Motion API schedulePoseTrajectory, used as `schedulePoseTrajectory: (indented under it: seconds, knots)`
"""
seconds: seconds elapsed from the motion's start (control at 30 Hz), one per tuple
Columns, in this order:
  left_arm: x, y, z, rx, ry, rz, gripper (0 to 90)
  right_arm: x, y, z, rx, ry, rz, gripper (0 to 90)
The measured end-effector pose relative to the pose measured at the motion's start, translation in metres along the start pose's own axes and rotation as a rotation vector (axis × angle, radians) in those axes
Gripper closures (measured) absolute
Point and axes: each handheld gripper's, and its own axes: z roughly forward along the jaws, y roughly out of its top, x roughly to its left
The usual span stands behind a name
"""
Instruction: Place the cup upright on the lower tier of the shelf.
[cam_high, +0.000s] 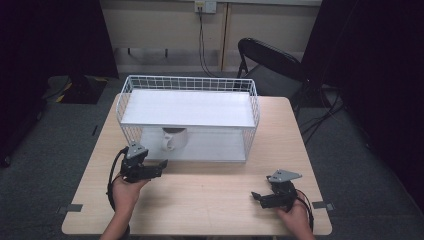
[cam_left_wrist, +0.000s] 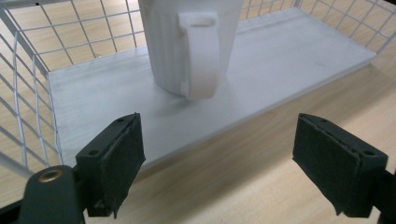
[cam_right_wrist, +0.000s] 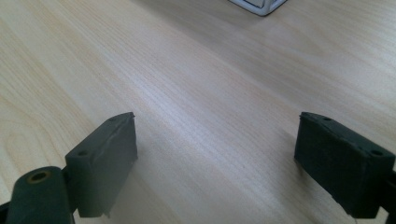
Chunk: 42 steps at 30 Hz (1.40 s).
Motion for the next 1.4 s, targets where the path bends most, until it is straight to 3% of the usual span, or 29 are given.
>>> schedulePoseTrajectory:
  seconds: [0.17, 0.7, 1.03, 1.4]
  knots:
    - [0.0, -0.005, -0.005, -0.007, -0.029, -0.007, 15.8, 0.0, 0.0, 0.0, 0.0, 0.0, 0.0, 12.2]
    - [0.001, -0.028, -0.015, 0.021, -0.081, 0.037, 14.9, 0.0, 0.0, 0.0, 0.0, 0.0, 0.0, 12.2]
    - [0.006, -0.037, -0.025, 0.028, -0.138, 0.061, 10.9, 0.0, 0.0, 0.0, 0.0, 0.0, 0.0, 12.2]
    - [0.017, -0.046, -0.036, 0.04, -0.12, 0.07, 10.8, 0.0, 0.0, 0.0, 0.0, 0.0, -0.001, 12.2]
